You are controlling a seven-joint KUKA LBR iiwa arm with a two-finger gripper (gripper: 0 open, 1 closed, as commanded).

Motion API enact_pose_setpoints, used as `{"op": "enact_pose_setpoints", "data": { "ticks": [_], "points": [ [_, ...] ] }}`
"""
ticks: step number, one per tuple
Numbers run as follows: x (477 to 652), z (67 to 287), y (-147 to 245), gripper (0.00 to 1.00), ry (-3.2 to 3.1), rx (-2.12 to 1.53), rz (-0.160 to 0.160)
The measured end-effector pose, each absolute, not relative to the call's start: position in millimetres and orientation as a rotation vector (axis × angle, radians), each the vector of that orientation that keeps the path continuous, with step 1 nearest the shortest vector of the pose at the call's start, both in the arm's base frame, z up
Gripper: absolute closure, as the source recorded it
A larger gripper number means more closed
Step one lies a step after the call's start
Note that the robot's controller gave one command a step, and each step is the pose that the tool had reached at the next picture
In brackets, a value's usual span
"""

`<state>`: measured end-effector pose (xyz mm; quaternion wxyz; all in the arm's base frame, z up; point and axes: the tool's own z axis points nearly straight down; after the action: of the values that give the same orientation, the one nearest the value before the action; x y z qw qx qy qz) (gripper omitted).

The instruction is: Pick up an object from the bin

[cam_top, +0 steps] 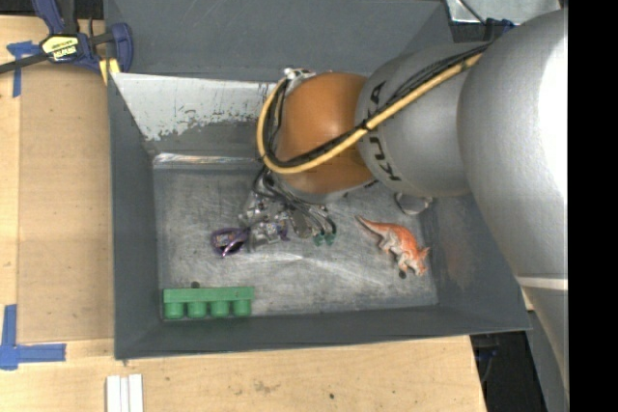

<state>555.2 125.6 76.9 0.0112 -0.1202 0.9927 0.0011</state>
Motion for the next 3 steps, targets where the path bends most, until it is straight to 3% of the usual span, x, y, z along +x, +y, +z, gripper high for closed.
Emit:
{"op": "enact_pose_setpoints", "data": {
  "ticks": [2, 3],
  "points": [
    [554.1, 82, 125, 1.00, 3.108, -0.376, 0.002],
    [550.8, 100, 125, 1.00, 3.123, -0.379, -0.001]
  ]
}}
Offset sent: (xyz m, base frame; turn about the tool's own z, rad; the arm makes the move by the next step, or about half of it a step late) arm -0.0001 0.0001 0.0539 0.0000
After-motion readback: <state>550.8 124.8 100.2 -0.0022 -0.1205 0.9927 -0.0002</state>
